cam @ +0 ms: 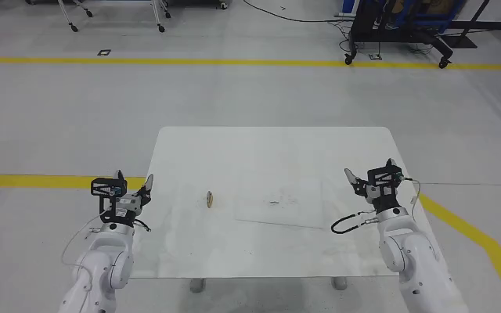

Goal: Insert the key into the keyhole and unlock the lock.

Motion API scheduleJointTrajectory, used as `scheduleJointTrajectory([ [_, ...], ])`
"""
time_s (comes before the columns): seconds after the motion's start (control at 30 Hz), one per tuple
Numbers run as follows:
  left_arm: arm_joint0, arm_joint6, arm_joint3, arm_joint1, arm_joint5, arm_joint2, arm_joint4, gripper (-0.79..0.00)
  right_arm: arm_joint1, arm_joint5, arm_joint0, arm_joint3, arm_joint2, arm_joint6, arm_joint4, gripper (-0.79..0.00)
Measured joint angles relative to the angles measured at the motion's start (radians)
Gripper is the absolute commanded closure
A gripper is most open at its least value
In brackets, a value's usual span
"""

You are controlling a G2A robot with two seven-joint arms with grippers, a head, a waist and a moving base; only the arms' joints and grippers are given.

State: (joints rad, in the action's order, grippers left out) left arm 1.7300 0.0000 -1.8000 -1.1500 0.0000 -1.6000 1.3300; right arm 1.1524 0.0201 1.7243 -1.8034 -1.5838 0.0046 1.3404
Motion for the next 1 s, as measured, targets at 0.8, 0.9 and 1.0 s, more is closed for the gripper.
scheduleJointTrajectory([
  [0.8, 0.000, 0.000, 0.000, 0.000, 0.000, 0.000, 0.000, -0.785, 0.013, 0.109, -0.084, 0.014, 0.151, 0.102, 0.039, -0.785],
  [0.9, 0.000, 0.000, 0.000, 0.000, 0.000, 0.000, 0.000, -0.785, 0.013, 0.109, -0.084, 0.014, 0.151, 0.102, 0.039, -0.785],
  [1.0, 0.000, 0.000, 0.000, 0.000, 0.000, 0.000, 0.000, -0.785, 0.013, 0.109, -0.084, 0.014, 0.151, 0.102, 0.039, -0.785],
])
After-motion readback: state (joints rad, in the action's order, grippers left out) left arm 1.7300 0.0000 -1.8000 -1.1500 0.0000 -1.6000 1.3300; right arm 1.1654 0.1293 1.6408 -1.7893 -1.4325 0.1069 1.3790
